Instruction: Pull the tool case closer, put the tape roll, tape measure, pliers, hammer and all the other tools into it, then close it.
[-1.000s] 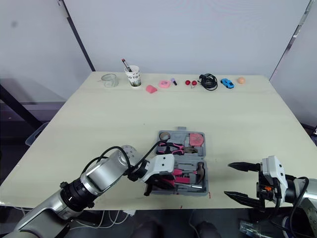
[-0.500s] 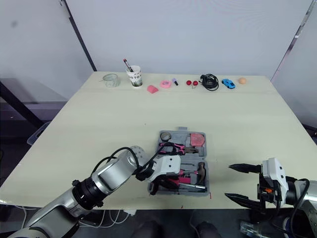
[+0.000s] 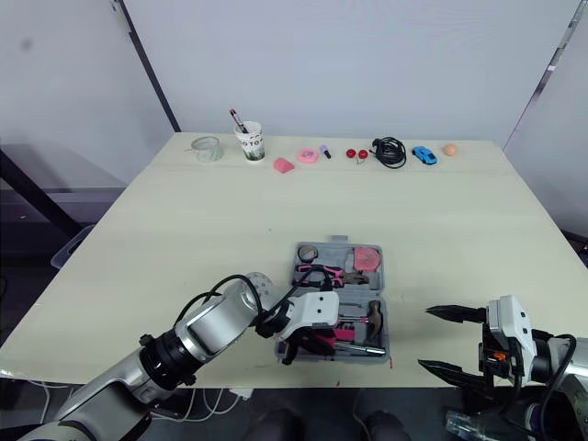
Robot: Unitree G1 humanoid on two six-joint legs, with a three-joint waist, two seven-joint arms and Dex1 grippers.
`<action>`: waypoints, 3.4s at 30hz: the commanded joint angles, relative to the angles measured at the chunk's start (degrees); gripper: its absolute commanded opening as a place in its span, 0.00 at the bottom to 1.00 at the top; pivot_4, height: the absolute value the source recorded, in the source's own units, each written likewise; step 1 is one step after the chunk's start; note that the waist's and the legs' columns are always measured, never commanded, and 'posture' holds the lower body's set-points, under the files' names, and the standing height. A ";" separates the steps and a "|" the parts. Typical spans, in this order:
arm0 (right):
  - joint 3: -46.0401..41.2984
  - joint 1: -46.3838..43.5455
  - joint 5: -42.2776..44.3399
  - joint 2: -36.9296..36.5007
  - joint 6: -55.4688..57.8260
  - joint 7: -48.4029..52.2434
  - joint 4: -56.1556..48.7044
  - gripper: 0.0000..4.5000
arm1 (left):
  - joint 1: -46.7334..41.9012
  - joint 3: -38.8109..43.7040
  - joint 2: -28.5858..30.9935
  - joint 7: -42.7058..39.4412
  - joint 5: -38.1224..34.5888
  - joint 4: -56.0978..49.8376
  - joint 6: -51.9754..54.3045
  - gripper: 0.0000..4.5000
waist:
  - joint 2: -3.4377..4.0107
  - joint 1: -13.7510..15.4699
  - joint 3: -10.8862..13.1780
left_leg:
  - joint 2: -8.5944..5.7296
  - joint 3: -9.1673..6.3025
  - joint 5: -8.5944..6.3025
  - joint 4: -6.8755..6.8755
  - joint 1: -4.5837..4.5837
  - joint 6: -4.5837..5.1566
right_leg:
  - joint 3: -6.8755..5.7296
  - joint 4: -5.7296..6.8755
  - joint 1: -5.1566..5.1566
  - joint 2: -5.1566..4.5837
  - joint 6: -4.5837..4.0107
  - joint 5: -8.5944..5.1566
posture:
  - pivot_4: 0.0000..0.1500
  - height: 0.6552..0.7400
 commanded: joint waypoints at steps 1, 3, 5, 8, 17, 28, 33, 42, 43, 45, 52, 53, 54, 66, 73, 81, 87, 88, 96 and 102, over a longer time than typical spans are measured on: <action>-1.52 0.22 0.66 -0.01 -0.71 -0.12 -0.84 1.00 | 0.31 -0.57 -1.12 0.24 0.00 -0.81 -0.05 0.13 | 0.00 0.01 0.00 | 0.00 0.00 0.00 0.00 0.00 0.00 | 0.00 0.00 0.00 0.00 0.00 0.00 | 1.00 1.00; -1.54 0.32 0.70 -0.08 -0.65 -0.12 -1.02 1.00 | 0.34 -0.48 -1.24 0.19 -0.14 -0.71 0.06 0.13 | 0.00 0.04 0.00 | 0.00 0.00 0.00 0.01 0.00 0.00 | 0.01 0.00 0.00 0.00 0.00 0.00 | 1.00 1.00; -1.50 0.25 0.79 -0.19 -0.48 -0.15 -1.22 1.00 | 0.21 -0.22 -1.36 0.21 -0.24 -0.39 0.01 0.13 | 0.00 0.04 0.00 | 0.00 0.00 0.00 0.01 0.00 0.00 | 0.00 0.00 0.00 0.00 0.00 0.00 | 1.00 1.00; -1.48 0.20 0.95 -0.32 -0.27 -0.12 -1.42 1.00 | 0.22 0.09 -1.43 0.25 -0.39 -0.45 0.29 0.47 | 0.01 0.01 -0.01 | 0.00 -0.01 0.00 0.02 0.00 0.00 | 0.00 0.00 0.02 0.00 0.00 0.00 | 1.00 1.00; -1.07 -1.21 1.08 -0.65 0.27 0.24 -0.99 1.00 | 0.26 2.05 0.10 -0.19 -1.77 -2.82 1.80 0.98 | 0.02 -0.22 -0.01 | 0.02 -0.02 0.00 0.01 0.05 0.00 | 0.01 0.03 0.02 0.03 -0.01 0.00 | 1.00 1.00; -0.14 -3.03 0.38 -0.02 0.14 -0.34 -0.27 1.00 | 3.40 16.39 -0.66 -3.74 -13.28 2.82 -13.22 0.87 | 0.02 -0.18 -0.01 | 0.04 0.00 0.00 0.02 0.04 0.00 | 0.01 0.03 0.01 0.03 -0.01 0.00 | 1.00 1.00; 0.68 -3.97 -0.03 0.47 0.21 -1.17 -0.41 1.00 | 3.56 18.26 -1.39 -6.00 -13.74 8.69 -21.73 0.37 | 0.02 -0.18 -0.01 | 0.03 0.01 0.00 0.02 0.04 0.00 | 0.01 0.03 0.01 0.03 -0.01 0.01 | 1.00 1.00; 1.94 -5.22 0.01 0.82 1.62 -4.07 -2.63 1.00 | 6.93 16.37 -2.05 -9.73 -10.75 15.80 -33.24 0.02 | 0.02 -0.17 -0.01 | 0.03 0.02 0.00 0.02 0.03 0.00 | 0.01 0.03 0.01 0.03 0.02 0.02 | 1.00 1.00; 1.95 -5.19 0.04 0.81 1.78 -4.33 -2.92 1.00 | 7.49 16.01 -2.16 -10.12 -10.27 16.69 -34.74 0.02 | 0.02 -0.17 -0.01 | 0.03 0.02 0.00 0.02 0.03 0.00 | 0.01 0.03 0.01 0.03 0.03 0.03 | 1.00 1.00; 1.96 -5.17 0.07 0.76 1.95 -4.59 -3.16 1.00 | 8.25 15.60 -2.45 -10.40 -9.66 18.04 -35.91 0.02 | 0.02 -0.15 -0.01 | 0.03 0.02 0.00 0.02 0.03 0.00 | 0.01 0.03 0.01 0.03 0.15 0.10 | 1.00 1.00; 1.33 -4.85 0.28 0.50 2.26 -4.93 -3.53 1.00 | 8.98 15.02 -3.67 -10.91 -8.42 21.79 -38.92 0.02 | 0.02 -0.17 -0.01 | 0.04 0.02 0.00 0.02 0.03 0.00 | 0.00 0.03 0.01 0.03 0.15 0.10 | 1.00 1.00; 1.30 -4.82 0.25 0.47 2.19 -4.90 -3.47 1.00 | 8.90 14.88 -3.76 -10.98 -8.09 22.25 -39.22 0.02 | 0.02 -0.17 -0.01 | 0.04 0.02 0.00 0.02 0.03 0.00 | 0.00 0.03 0.01 0.03 0.15 0.10 | 1.00 1.00; 1.29 -4.83 0.22 0.47 2.16 -4.90 -3.41 1.00 | 8.85 14.74 -3.87 -11.06 -7.67 22.74 -39.58 0.02 | 0.02 -0.17 -0.01 | 0.04 0.02 0.00 0.02 0.03 0.00 | 0.00 0.03 0.01 0.03 0.16 0.11 | 1.00 1.00; 1.45 -4.73 -0.41 0.81 1.20 -4.78 -2.53 1.00 | 12.59 11.98 -2.48 -11.90 -3.20 27.61 -44.78 0.02 | 0.11 -0.23 -0.10 | 0.05 0.02 0.00 0.01 0.07 0.00 | 0.00 0.03 0.02 0.03 0.14 0.10 | 1.00 1.00; 1.85 -5.08 -0.83 1.52 0.12 -4.45 -1.01 1.00 | 13.65 15.52 -4.53 -10.08 -8.10 24.95 -43.32 0.02 | 0.39 -0.22 -0.49 | 0.06 0.04 0.00 0.01 0.09 0.00 | 0.01 0.03 0.03 0.03 0.09 0.07 | 1.00 1.00; 0.80 -5.57 -1.76 5.46 -0.72 -8.63 2.54 1.00 | 14.39 27.52 -4.55 -5.51 -18.37 16.27 -39.01 0.02 | 0.37 -0.20 -0.46 | 0.06 0.02 0.00 0.01 0.05 0.00 | 0.00 0.04 0.01 0.02 -0.01 0.01 | 1.00 1.00; -0.53 -5.75 -3.82 8.11 -1.82 -14.55 5.67 1.00 | 18.31 36.86 -2.74 2.52 -24.89 8.26 -29.10 0.02 | 0.38 -0.31 -0.45 | 0.09 -0.04 0.00 -0.01 0.06 0.00 | -0.01 0.04 0.00 0.03 0.16 0.11 | 1.00 1.00; -0.86 -5.90 -4.24 8.55 -2.29 -15.55 6.48 1.00 | 19.61 38.49 -2.34 4.23 -24.79 7.53 -28.93 0.02 | 0.39 -0.29 -0.45 | 0.09 -0.04 0.00 -0.01 0.07 0.00 | 0.00 0.04 0.00 0.02 0.16 0.11 | 1.00 1.00; -3.82 -4.31 -5.69 11.27 -4.47 -21.49 9.78 1.00 | 30.09 48.43 -0.19 13.35 -23.79 5.05 -31.18 0.61 | 0.38 -0.18 -0.44 | 0.11 0.03 0.00 -0.04 0.08 0.00 | 0.02 0.04 -0.01 0.01 -0.03 0.00 | 1.00 1.00; -7.27 1.35 -6.86 11.91 -6.96 -23.72 10.96 1.00 | 39.76 54.91 0.84 16.25 -24.12 3.86 -32.92 0.99 | 0.39 -0.26 -0.45 | 0.17 0.06 -0.01 -0.08 0.10 -0.01 | 0.05 0.02 -0.02 -0.06 -0.03 -0.01 | 1.00 1.00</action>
